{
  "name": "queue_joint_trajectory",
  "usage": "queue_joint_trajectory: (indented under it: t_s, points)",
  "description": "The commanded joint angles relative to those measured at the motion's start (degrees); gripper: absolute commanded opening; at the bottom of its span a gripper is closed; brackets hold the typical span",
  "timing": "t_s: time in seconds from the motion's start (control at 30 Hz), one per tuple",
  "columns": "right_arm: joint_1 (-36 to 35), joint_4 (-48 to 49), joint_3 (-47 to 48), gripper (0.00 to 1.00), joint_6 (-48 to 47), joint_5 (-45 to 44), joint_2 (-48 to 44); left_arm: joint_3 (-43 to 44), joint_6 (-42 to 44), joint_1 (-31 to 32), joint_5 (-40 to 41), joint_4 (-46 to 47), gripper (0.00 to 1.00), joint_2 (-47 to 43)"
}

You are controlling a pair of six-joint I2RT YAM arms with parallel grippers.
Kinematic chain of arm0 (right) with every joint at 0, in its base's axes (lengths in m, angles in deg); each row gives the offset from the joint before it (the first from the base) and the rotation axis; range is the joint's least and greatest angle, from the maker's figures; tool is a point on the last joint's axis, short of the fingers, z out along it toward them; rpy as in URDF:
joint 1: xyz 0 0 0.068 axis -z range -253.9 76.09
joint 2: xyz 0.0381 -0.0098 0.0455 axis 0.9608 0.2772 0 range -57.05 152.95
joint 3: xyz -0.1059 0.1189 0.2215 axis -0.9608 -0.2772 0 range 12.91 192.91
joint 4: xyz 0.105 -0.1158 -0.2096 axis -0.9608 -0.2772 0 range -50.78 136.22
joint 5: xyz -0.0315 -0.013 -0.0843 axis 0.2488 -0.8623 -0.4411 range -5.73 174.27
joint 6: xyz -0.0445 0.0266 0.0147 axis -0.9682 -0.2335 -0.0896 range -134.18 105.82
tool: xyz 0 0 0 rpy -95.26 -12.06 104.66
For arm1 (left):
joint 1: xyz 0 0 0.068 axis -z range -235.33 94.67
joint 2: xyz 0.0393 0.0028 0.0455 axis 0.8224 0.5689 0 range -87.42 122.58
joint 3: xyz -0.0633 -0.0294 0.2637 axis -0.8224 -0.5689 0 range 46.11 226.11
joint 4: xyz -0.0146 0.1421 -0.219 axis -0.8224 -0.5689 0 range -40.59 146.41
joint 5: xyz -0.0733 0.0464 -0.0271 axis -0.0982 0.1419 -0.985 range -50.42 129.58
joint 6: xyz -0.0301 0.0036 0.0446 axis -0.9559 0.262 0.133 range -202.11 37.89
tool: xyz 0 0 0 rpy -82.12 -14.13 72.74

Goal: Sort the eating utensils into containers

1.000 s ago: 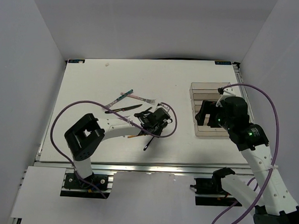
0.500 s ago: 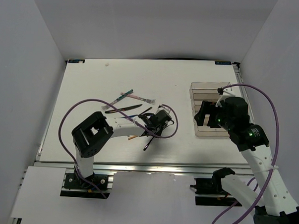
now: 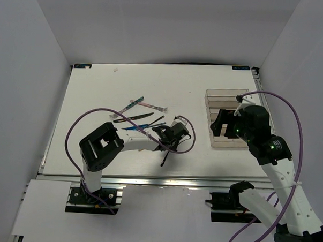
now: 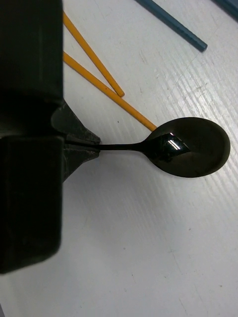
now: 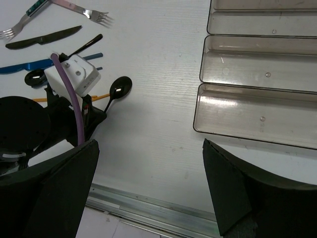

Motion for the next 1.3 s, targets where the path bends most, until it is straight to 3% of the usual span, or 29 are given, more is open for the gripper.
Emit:
queue_joint_trajectory:
  t_s: [0.0,0.23,0.47,0.6,0.7,0.73,0.83,1.07,1.27]
  points:
    - [0.0,2.9,1.3,0.89,1.4,-1.1,-2.3,0.3,1.5,1.0,-1.6,-1.5,0.0,-1.1]
    - [0.1,-0.3,6.0,0.89,4.0,-12.4,-3.7,3.6,10.2,1.0,-2.7,5.7,0.0,-8.2]
    - [0.0,-4.5,10.6,0.89,4.9,-19.5,-5.3,13.3,24.1,1.0,-15.9,9.5,0.0,-4.7]
    - [0.1,-6.7,14.2,0.89,4.2,-19.0,-5.1,21.3,30.2,1.0,-22.9,13.2,0.0,2.2]
    - [0.1,-8.3,15.5,0.89,3.9,-16.9,-5.0,33.1,34.0,1.0,-26.8,11.0,0.0,10.4]
    - [0.1,-8.8,15.7,0.89,3.8,-16.6,-4.8,40.5,35.6,1.0,-28.7,8.3,0.0,12.6]
    - [0.1,-9.7,16.0,0.89,3.3,-15.0,-4.9,50.0,38.5,1.0,-32.6,7.1,0.0,19.7]
    - [0.0,-12.0,17.8,0.89,2.2,-13.3,-4.6,53.6,41.2,1.0,-37.5,17.4,0.0,25.5]
    - [0.1,-11.9,17.2,0.89,2.0,-12.5,-4.5,56.7,36.5,1.0,-41.6,25.3,0.0,29.5]
